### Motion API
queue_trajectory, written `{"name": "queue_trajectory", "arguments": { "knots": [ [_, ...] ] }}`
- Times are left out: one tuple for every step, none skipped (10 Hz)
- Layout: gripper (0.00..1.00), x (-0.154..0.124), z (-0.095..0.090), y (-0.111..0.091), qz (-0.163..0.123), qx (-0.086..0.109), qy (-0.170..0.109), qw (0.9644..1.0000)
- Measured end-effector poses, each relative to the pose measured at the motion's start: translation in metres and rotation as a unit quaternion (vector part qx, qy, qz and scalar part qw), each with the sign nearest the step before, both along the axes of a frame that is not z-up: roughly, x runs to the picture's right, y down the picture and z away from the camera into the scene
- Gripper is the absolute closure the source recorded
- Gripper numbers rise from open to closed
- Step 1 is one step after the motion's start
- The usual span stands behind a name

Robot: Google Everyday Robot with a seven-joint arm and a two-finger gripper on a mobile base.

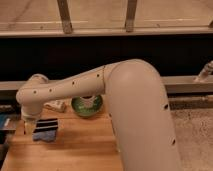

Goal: Place the eraser on the white sponge

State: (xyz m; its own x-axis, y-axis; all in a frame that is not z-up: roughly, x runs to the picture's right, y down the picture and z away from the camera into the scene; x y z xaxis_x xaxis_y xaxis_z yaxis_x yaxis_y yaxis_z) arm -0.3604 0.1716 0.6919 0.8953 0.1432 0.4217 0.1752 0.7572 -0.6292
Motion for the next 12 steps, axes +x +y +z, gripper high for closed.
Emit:
{"name": "queue_trajectory", "arguments": {
  "knots": [
    [1.00,0.001,0.005,0.003,0.001,-0.006,0.002,1.0000],
    [1.00,0.000,0.010,0.009,0.000,-0.014,0.002,0.9999],
    [1.00,-0.002,0.016,0.016,-0.001,-0.023,0.001,0.9997],
    [1.00,-0.003,0.021,0.020,-0.001,-0.032,0.000,0.9995],
    [1.00,-0.005,0.025,0.022,-0.003,-0.037,-0.002,0.9993],
    [1.00,-0.011,0.029,0.028,-0.008,-0.045,-0.006,0.9989],
    [1.00,-0.016,0.034,0.034,-0.012,-0.056,-0.009,0.9983],
    [1.00,-0.018,0.038,0.038,-0.014,-0.062,-0.010,0.9979],
    [1.00,-0.022,0.043,0.044,-0.020,-0.071,-0.012,0.9972],
    [0.99,-0.025,0.045,0.049,-0.025,-0.078,-0.014,0.9965],
    [0.93,-0.026,0.047,0.051,-0.026,-0.084,-0.015,0.9960],
    [0.82,-0.026,0.049,0.053,-0.026,-0.088,-0.019,0.9957]
  ]
}}
